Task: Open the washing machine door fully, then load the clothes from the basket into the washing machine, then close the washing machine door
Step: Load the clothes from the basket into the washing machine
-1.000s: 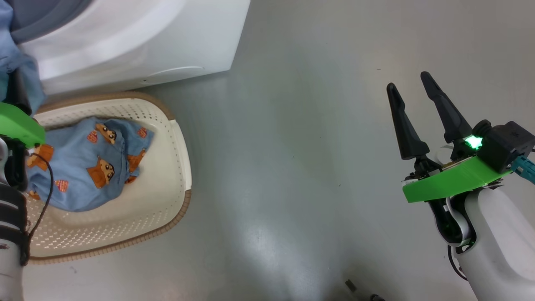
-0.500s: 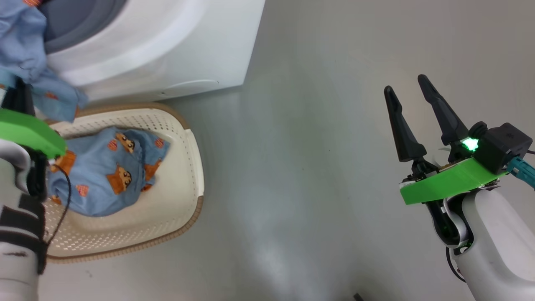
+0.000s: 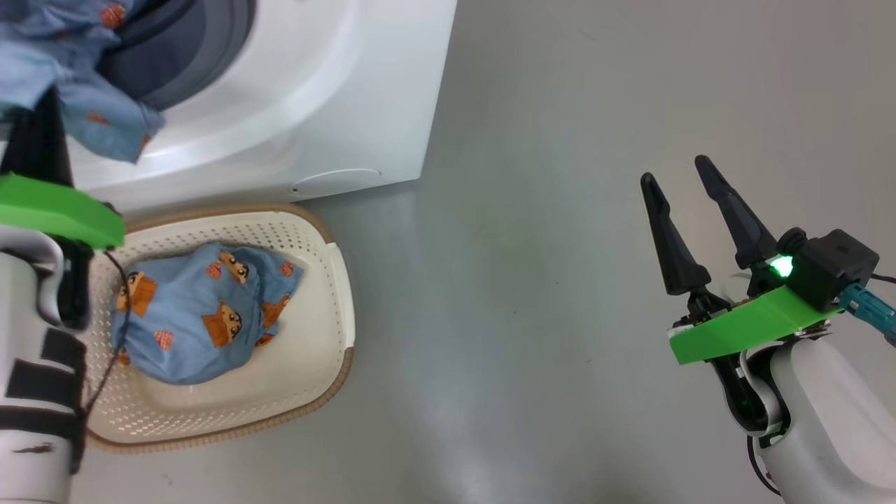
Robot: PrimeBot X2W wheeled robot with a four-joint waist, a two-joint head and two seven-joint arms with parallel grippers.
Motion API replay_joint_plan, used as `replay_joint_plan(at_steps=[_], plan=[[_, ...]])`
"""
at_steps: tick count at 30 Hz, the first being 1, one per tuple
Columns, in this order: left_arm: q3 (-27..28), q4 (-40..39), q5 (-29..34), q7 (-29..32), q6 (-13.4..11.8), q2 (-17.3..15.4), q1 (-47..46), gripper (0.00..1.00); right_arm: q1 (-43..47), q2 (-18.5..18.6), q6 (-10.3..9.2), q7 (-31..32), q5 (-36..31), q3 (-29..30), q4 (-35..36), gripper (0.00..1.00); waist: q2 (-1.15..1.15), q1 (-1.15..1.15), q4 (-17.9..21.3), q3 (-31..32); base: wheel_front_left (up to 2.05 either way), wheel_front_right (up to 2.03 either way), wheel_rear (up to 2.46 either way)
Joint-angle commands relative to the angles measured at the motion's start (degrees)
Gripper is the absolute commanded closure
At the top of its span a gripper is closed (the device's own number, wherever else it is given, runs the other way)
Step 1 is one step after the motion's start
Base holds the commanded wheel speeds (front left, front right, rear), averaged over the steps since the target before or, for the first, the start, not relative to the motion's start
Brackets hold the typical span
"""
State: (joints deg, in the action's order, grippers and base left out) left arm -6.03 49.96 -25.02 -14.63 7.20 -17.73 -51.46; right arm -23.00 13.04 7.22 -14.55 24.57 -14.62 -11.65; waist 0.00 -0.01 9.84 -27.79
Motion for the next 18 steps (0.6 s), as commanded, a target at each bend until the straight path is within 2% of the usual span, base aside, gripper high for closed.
replay_joint_plan(at_steps=[1, 9, 18], plan=[[0.6, -2.7, -0.7, -0.4, 0.3, -3.5, 0.0, 1.0, 1.4, 0.4, 0.26, -0.4, 0.2, -0.8, 1.4, 0.0, 0.0, 0.01, 0.8, -0.5, 0.0, 0.0, 0.0], [0.8, -4.2, -1.8, 4.5, 0.0, -7.2, -8.6, 1.0, 0.6, -0.3, 0.26, -0.4, 0.2, -1.1, 2.1, 0.0, 0.0, 0.01, 4.0, -4.6, 0.0, 0.0, 0.0], [0.6, 2.5, -0.3, 11.2, -2.2, -13.3, -23.1, 1.0, -0.5, -2.1, 0.26, -0.4, 0.2, -0.8, 2.8, 0.0, 0.0, 0.01, 9.5, -11.9, 0.0, 0.0, 0.0]])
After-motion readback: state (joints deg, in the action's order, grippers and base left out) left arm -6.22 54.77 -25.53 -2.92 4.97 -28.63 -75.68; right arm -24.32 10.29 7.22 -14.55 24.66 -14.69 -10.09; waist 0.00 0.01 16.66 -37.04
